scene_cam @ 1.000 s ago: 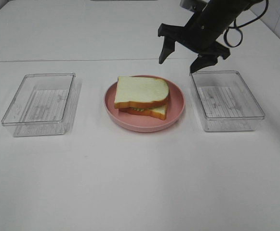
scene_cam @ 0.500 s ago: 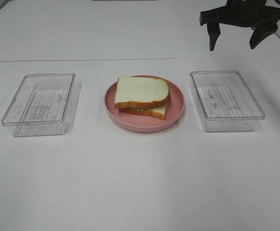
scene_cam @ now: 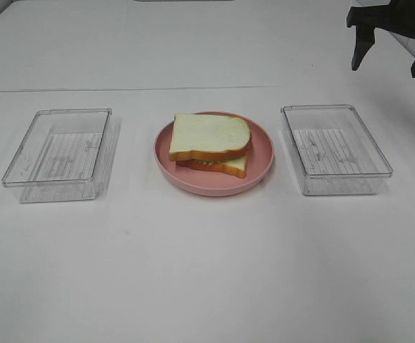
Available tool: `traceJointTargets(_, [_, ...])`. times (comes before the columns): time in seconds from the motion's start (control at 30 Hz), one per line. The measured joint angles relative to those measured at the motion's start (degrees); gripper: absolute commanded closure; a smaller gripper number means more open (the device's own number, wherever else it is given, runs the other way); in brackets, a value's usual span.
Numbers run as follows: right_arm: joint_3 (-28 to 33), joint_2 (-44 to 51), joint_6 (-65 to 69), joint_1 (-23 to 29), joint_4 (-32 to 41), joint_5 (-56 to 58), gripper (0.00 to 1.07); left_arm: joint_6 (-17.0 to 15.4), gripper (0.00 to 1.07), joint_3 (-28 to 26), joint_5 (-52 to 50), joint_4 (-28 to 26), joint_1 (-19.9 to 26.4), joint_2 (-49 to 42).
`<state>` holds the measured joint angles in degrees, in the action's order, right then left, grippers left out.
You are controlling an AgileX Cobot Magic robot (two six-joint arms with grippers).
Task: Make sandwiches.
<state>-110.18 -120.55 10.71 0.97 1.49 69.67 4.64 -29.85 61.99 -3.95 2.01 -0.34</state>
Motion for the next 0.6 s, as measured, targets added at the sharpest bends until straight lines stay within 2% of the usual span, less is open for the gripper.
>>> traceJointTargets(0.1, [1.9,1.3,-1.0,0.1,2.6,-0.1,0.23,0.0,0.09,0.0,0.0,0.0,0.0,0.0])
traceJointTargets(0.17, [7.3,4.7,-2.6,0.2,4.8,-0.2,0.23,0.0,0.09,0.0,0.0,0.0,0.0,0.0])
traceJointTargets(0.2, [7.3,4.7,-2.6,0.2,4.8,-0.2,0.23,0.0,0.09,0.0,0.0,0.0,0.0,0.0])
traceJointTargets(0.27, [15.2,10.3,-4.0,0.3,4.9,-0.2,0.23,0.0,0.09,0.0,0.0,0.0,0.0,0.0])
traceJointTargets(0.3, [15.2,10.3,-4.0,0.3,4.9,-0.2,0.23,0.0,0.09,0.0,0.0,0.0,0.0,0.0])
traceJointTargets(0.33, [21.4,15.2,-4.1,0.3,4.1,-0.1,0.23,0.0,0.09,0.0,0.0,0.0,0.0,0.0])
traceJointTargets(0.37, [21.4,15.2,-4.1,0.3,4.1,-0.1,0.23,0.0,0.09,0.0,0.0,0.0,0.0,0.0])
traceJointTargets(0.4, [27.2,20.3,-4.1,0.3,2.9,-0.1,0.23,0.0,0.09,0.0,0.0,0.0,0.0,0.0])
traceJointTargets(0.43, [29.7,23.4,-4.1,0.3,2.1,-0.1,0.23,0.0,0.09,0.0,0.0,0.0,0.0,0.0])
traceJointTargets(0.47, [29.7,23.4,-4.1,0.3,2.1,-0.1,0.23,0.0,0.09,0.0,0.0,0.0,0.0,0.0])
traceJointTargets(0.53, [40.7,36.6,-3.2,0.3,-1.1,0.0,0.23,0.0,0.09,0.0,0.0,0.0,0.0,0.0])
traceJointTargets(0.57, [40.7,36.6,-3.2,0.3,-1.1,0.0,0.23,0.0,0.09,0.0,0.0,0.0,0.0,0.0])
traceJointTargets(0.6, [43.4,39.6,-2.9,0.3,-1.8,0.0,0.23,0.0,0.09,0.0,0.0,0.0,0.0,0.0])
